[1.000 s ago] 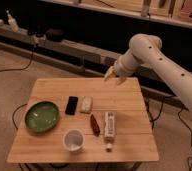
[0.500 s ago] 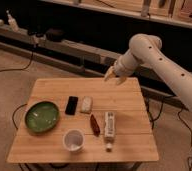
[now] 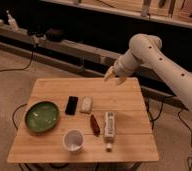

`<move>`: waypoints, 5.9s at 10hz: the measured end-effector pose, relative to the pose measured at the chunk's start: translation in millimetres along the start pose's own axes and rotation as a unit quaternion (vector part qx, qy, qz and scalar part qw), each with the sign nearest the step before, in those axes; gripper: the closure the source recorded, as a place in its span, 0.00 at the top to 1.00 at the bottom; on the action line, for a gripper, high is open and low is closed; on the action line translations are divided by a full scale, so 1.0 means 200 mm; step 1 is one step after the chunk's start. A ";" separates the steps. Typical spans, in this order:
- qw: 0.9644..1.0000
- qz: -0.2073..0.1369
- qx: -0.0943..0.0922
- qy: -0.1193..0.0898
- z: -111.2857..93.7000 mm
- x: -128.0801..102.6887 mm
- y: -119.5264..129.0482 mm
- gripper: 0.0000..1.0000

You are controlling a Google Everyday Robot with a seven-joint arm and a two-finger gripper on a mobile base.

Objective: Place the pepper on the white sponge

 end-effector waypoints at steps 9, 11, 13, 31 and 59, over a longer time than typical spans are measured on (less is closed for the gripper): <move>0.999 -0.020 -0.015 -0.029 0.20 -0.22 0.01 0.49; 0.998 -0.023 -0.012 -0.051 0.33 -0.37 0.00 0.49; 0.997 -0.022 -0.006 -0.070 0.45 -0.46 -0.01 0.49; 0.982 -0.016 -0.005 -0.187 0.98 -0.81 0.14 0.49; 0.988 0.045 0.003 -0.150 0.92 -0.65 0.26 0.38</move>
